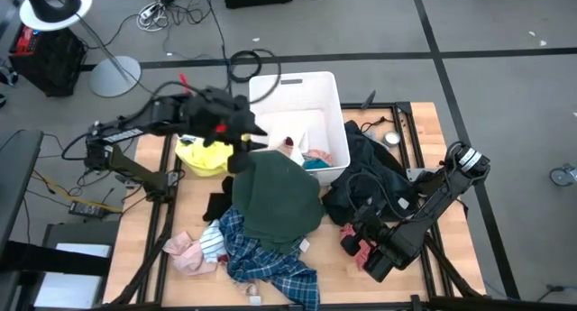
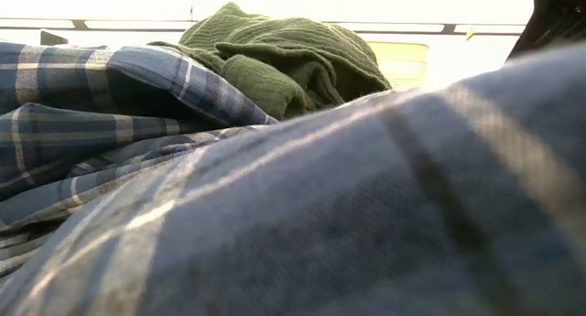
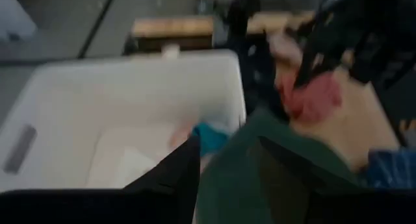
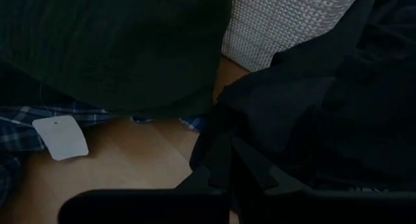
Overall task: Sort clothes
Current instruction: Put the green blouse into the laundry bin
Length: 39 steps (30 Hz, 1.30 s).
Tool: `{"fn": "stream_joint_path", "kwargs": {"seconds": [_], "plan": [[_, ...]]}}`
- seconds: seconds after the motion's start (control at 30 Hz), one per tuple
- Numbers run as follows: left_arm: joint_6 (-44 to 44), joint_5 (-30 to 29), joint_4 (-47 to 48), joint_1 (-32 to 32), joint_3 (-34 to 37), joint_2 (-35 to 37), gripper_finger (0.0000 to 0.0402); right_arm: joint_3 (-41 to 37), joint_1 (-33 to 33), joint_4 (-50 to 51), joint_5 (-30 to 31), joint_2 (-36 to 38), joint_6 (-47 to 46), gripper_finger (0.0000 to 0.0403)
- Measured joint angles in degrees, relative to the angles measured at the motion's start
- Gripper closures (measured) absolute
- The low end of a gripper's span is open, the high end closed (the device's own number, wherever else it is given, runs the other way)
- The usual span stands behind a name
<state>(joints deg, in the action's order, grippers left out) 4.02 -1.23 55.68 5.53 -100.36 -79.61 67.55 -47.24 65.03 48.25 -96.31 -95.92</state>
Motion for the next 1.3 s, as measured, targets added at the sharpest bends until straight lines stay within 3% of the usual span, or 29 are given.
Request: {"fn": "stream_joint_path", "kwargs": {"seconds": [0.33,0.47,0.57,0.67,0.73,0.83,1.17,1.3], "plan": [[0.05,-0.06,-1.45,0.08,14.13,0.01,0.0250,0.00,0.00,-0.42,0.00,0.00,0.07,0.0397],[-1.00,2.90,-2.52,0.09,17.87,0.01,0.0253,0.01,0.00,-0.26,0.00,0.00,0.13,0.0398],[-2.71,3.51,-2.33,0.08,19.41,0.01,0.0282,0.00,0.00,-0.24,0.00,0.00,0.13,0.0399],[-2.85,5.75,-2.38,0.12,19.70,0.01,0.0355,0.01,0.05,-0.15,0.00,0.00,0.13,0.0398],[-3.18,8.81,-2.93,0.10,18.89,0.01,0.0388,0.00,0.13,-0.02,0.00,0.00,0.13,0.0397],[-3.20,10.00,-3.23,0.06,15.82,0.05,0.0396,0.02,0.28,0.42,0.00,0.00,0.13,0.0397],[-2.36,10.32,-2.97,-0.03,0.80,0.17,0.0400,0.02,0.55,0.66,0.02,0.00,0.13,0.0397],[-0.95,7.50,-2.97,-0.03,-5.86,0.17,0.0401,0.02,0.65,0.68,0.02,0.00,0.11,0.0397]]}}
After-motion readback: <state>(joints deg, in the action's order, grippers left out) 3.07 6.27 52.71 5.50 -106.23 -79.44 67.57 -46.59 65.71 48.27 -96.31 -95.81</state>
